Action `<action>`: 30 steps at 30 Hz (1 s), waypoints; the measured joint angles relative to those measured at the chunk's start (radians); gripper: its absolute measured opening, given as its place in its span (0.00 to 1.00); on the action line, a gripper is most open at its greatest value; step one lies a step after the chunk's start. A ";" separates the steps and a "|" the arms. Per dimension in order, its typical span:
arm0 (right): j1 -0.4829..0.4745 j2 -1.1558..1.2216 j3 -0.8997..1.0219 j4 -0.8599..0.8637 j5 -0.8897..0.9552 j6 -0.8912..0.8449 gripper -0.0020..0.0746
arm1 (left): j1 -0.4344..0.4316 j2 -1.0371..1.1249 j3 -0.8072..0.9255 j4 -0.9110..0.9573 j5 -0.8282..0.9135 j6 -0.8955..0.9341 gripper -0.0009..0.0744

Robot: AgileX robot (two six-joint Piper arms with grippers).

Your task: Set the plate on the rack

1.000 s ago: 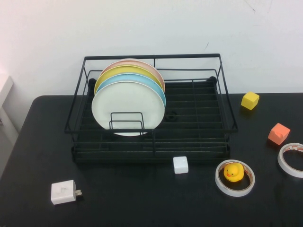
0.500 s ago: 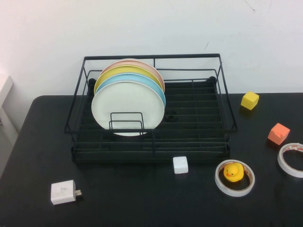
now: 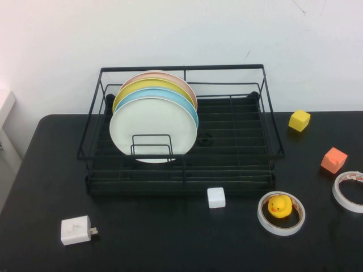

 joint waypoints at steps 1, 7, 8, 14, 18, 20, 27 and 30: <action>0.000 0.000 0.000 0.000 0.000 0.000 0.02 | 0.000 0.000 0.000 0.000 0.000 0.000 0.01; -0.054 -0.019 0.002 -0.037 0.008 -0.042 0.02 | 0.000 0.000 0.000 0.000 0.000 0.000 0.01; -0.080 -0.032 0.004 -0.039 0.008 -0.043 0.02 | 0.000 0.000 0.000 0.000 0.000 0.000 0.01; -0.276 -0.170 0.069 -0.045 -0.091 -0.046 0.02 | 0.000 0.000 0.000 0.000 0.000 0.000 0.01; -0.410 -0.299 0.092 -0.045 -0.136 -0.046 0.02 | 0.000 0.000 0.000 0.000 0.000 0.000 0.01; -0.453 -0.340 0.094 -0.045 -0.155 -0.046 0.02 | 0.000 0.000 0.000 0.000 0.000 0.000 0.01; -0.487 -0.372 0.113 -0.052 -0.210 -0.031 0.02 | 0.000 0.000 0.000 0.000 0.000 0.000 0.01; -0.514 -0.374 0.175 -0.110 -0.290 0.100 0.02 | 0.000 0.000 0.000 0.000 0.000 0.000 0.01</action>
